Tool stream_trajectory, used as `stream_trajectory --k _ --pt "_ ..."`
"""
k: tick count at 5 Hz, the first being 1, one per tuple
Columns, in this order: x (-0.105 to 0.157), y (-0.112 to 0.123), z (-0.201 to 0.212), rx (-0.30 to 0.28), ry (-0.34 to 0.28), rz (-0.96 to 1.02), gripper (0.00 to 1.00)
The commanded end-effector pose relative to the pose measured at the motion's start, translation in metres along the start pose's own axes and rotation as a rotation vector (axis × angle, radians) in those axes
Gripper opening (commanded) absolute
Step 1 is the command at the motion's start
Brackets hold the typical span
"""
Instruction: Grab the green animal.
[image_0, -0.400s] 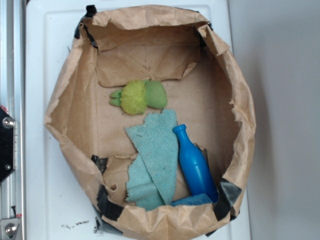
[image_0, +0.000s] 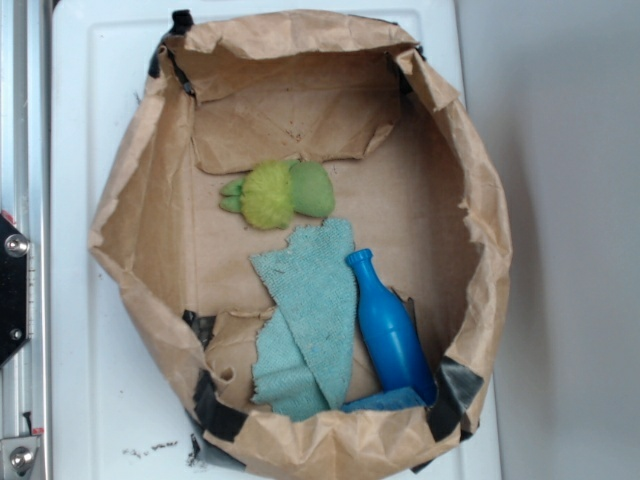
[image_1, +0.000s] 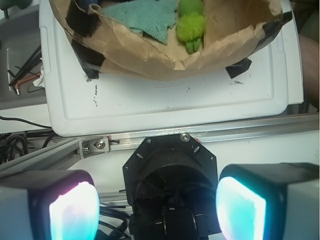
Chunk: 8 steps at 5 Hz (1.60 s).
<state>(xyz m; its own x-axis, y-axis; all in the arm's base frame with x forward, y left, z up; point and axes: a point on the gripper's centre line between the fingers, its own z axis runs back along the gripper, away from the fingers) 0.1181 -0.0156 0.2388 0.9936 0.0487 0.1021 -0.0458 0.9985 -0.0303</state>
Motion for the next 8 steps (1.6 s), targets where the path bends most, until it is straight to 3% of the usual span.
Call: stream_trajectory --k 1,3,4,5,6,7,8 --pt "0.058 -0.006 -0.002 0.002 -0.046 0.112 1.00" --pt "0.122 0.020 -0.026 0.055 -0.091 0.069 1.00" --pt "0.143 0.028 -0.047 0.050 -0.099 -0.034 1.00" --pt "0.153 0.031 -0.071 0.072 -0.131 -0.207 1.00" --pt "0.154 0.023 -0.094 0.053 -0.143 -0.387 1.00" --pt "0.153 0.020 -0.129 0.043 -0.093 -0.508 1.00" --pt "0.153 0.030 -0.144 0.050 -0.070 -0.497 1.00"
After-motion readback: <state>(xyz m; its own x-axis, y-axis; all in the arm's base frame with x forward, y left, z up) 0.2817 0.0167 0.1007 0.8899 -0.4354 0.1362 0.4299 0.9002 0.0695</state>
